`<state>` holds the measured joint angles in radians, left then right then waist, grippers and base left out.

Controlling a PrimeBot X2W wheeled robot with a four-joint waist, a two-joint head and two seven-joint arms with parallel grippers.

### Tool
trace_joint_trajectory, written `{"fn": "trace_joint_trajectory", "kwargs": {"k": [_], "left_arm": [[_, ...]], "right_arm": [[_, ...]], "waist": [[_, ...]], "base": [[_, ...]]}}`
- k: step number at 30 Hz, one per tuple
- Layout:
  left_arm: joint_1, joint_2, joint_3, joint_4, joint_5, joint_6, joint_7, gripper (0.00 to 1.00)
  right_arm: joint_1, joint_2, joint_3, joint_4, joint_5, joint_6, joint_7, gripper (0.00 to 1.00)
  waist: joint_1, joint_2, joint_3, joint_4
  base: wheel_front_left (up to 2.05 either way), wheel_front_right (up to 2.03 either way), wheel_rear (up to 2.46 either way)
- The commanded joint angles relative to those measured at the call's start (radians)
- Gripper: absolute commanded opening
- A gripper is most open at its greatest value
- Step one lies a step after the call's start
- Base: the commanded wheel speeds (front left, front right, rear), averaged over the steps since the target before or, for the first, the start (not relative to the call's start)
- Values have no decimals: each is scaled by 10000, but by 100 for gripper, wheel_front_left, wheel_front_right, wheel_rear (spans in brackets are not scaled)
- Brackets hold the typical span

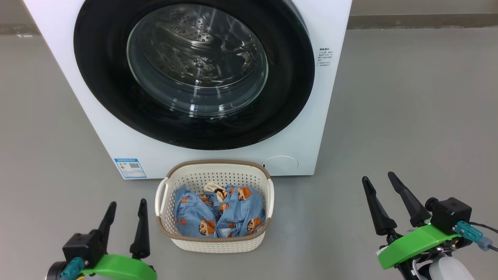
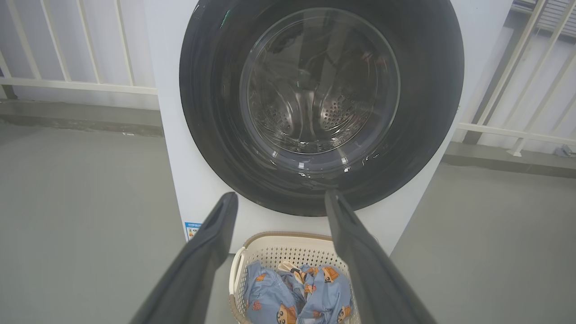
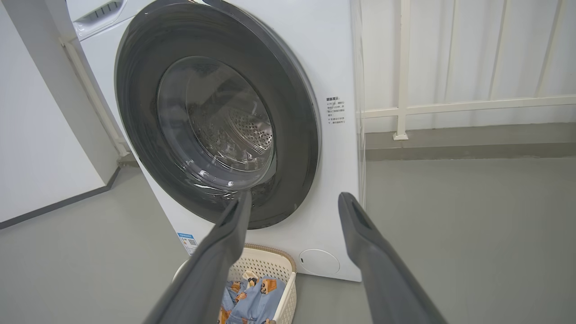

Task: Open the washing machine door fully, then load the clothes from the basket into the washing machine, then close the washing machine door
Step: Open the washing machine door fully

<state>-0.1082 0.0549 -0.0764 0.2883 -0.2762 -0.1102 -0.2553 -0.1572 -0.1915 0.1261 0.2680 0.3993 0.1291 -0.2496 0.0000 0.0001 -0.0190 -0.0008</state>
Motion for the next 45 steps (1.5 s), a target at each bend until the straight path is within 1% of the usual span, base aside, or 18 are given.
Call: {"fn": "trace_joint_trajectory", "kwargs": {"k": [1, 11, 20, 21, 22, 23, 24, 25, 26, 27, 36, 38, 40, 41, 43, 45], "left_arm": [[-461, 236, 297, -248, -34, 18, -65, 100], [-450, 228, 271, -453, 25, 75, -65, 100], [-569, 157, 337, -813, -36, 110, -65, 100], [-601, 149, 344, -843, -30, 115, -65, 100], [-637, 142, 342, -866, -14, 121, -65, 100], [-677, 136, 341, -889, 3, 129, -65, 100], [-717, 131, 337, -909, 25, 141, -65, 100], [-757, 126, 331, -934, 48, 150, -65, 100], [-790, 118, 329, -940, 44, 158, -65, 100], [-829, 107, 332, -948, 3, 157, -65, 100], [-1240, 37, 195, -1342, 51, 187, -65, 100], [-1311, 28, 152, -1401, 100, 219, -65, 100], [-1405, 19, 108, -1427, 119, 231, -65, 100], [-1405, 19, 108, -1427, 119, 231, -65, 100], [-1522, 13, 88, -1459, 143, 241, -65, 100], [-1633, 6, 75, -1503, 163, 252, -65, 100]], "right_arm": [[-335, -81, 240, -216, 9, 16, -122, 100], [-632, -224, 274, -153, 232, 16, -122, 100], [-1365, -625, 117, -128, 604, 16, -122, 100], [-1492, -689, 107, -106, 681, 16, -122, 78], [-1626, -753, 97, -91, 774, 16, -122, 52], [-1769, -750, 29, -112, 1012, 16, -122, 44], [-1916, -777, -45, -137, 1254, 16, -122, 40], [-2058, -850, -86, -133, 1454, 16, -122, 31], [-2208, -885, -149, -127, 1744, 16, -122, 17], [-2360, -948, -191, -114, 2040, 16, -122, 0], [-4007, -1989, -11, 370, 4201, 16, -122, 0], [-4467, -2059, -48, 457, 5093, 16, -104, 0], [-4931, -2161, -40, 662, 6195, 16, 224, 0], [-4931, -2161, -40, 662, 6195, 16, 224, 0], [-5401, -2270, -115, 849, 7203, 16, 538, 0], [-5869, -2483, -159, 1095, 7901, 16, 809, 0]], "waist": [[0, -1, 6, -1], [0, -1, 165, 32], [0, -1, 703, 95], [0, -1, 781, 104], [0, -1, 859, 117], [0, -1, 945, 130], [0, -1, 1033, 142], [0, -1, 1121, 156], [0, -1, 1207, 170], [0, -1, 1295, 187], [0, -1, 2114, 329], [0, -1, 2327, 333], [0, -1, 2542, 355], [0, -1, 2542, 355], [0, -1, 2734, 372], [0, -1, 2917, 402]], "base": [[0, 0, 0], [0, 0, 0], [0, 0, 0], [0, 0, 0], [0, 0, 0], [0, 0, 0], [0, 0, 0], [0, 0, 0], [0, 0, 0], [0, 0, 0], [0, 0, 0], [0, 0, 0], [0, 0, 0], [0, 0, 0], [0, 0, 0], [0, 0, 0]]}}
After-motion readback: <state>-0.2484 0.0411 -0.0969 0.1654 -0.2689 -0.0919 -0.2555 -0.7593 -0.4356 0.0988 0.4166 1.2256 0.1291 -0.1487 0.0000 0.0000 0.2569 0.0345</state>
